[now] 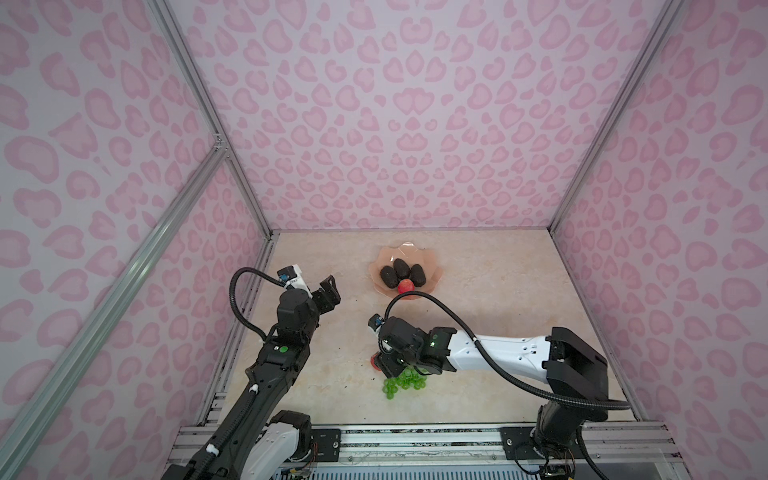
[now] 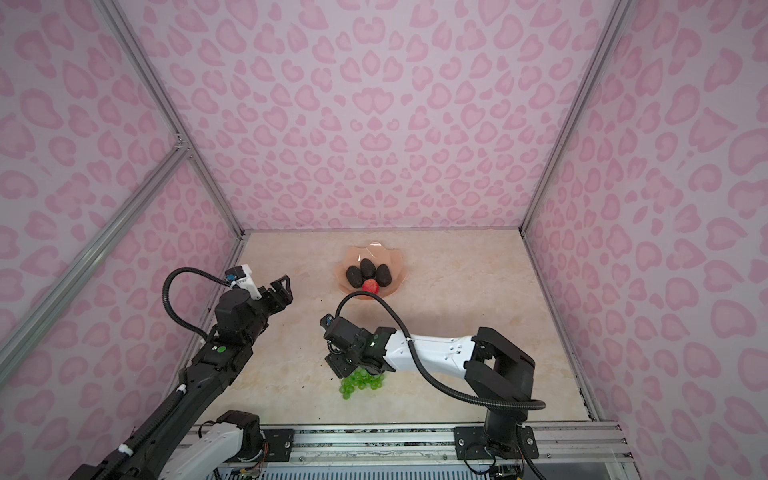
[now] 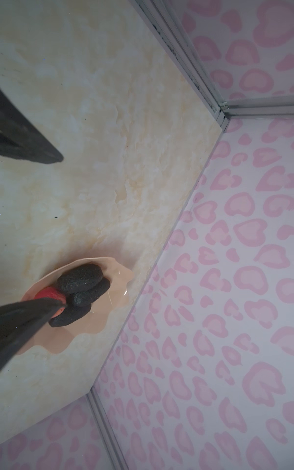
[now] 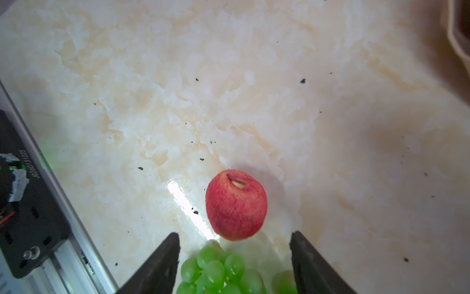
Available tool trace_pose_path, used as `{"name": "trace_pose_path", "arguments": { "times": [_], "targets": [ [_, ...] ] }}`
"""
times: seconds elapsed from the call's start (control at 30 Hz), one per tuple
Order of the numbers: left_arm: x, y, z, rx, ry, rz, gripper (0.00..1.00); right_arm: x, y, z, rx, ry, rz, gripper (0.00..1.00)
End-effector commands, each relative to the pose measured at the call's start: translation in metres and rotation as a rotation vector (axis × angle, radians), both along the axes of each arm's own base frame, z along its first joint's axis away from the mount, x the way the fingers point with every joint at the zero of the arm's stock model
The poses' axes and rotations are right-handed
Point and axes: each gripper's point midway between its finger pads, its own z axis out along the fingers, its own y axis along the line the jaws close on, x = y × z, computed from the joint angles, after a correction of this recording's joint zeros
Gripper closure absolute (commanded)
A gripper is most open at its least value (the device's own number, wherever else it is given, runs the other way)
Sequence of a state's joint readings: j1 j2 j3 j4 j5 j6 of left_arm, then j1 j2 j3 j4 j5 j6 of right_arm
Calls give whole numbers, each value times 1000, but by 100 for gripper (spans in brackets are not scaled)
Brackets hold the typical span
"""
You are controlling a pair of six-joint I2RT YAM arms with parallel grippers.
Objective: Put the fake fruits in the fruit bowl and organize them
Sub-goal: 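Place the remaining red apple in the bowl with the right gripper while left withdraws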
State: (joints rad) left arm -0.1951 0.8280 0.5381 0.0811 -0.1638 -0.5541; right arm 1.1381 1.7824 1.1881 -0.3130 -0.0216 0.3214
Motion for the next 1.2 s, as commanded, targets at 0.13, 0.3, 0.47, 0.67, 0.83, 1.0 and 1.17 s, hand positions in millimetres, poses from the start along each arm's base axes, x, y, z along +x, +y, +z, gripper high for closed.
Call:
{"name": "trace_pose_path", "arguments": {
  "times": [0.13,0.3,0.47,0.67,0.83,1.0,1.17],
  "targets": [
    [-49,18,0,-62,-60,55,14,5,4,-37,-112,39,-7,33],
    [-66,20,-3,-69,-75,49,13,14,-1,-50,-149,58,-35,44],
    [-69,11,-5,-93,-82,1,13,31,-13,-28,-107,12,-88,60],
    [-69,-12,6,-98,-101,-137,13,99,-64,47,30,-144,-281,62],
    [-72,-33,10,-102,-109,-262,13,165,-106,59,10,-236,-432,62],
    [-75,-45,8,-107,-97,-340,14,217,-115,43,9,-247,-485,62],
    [-77,-48,6,-109,-90,-353,14,244,-117,18,-11,-217,-507,59]
  ]
}}
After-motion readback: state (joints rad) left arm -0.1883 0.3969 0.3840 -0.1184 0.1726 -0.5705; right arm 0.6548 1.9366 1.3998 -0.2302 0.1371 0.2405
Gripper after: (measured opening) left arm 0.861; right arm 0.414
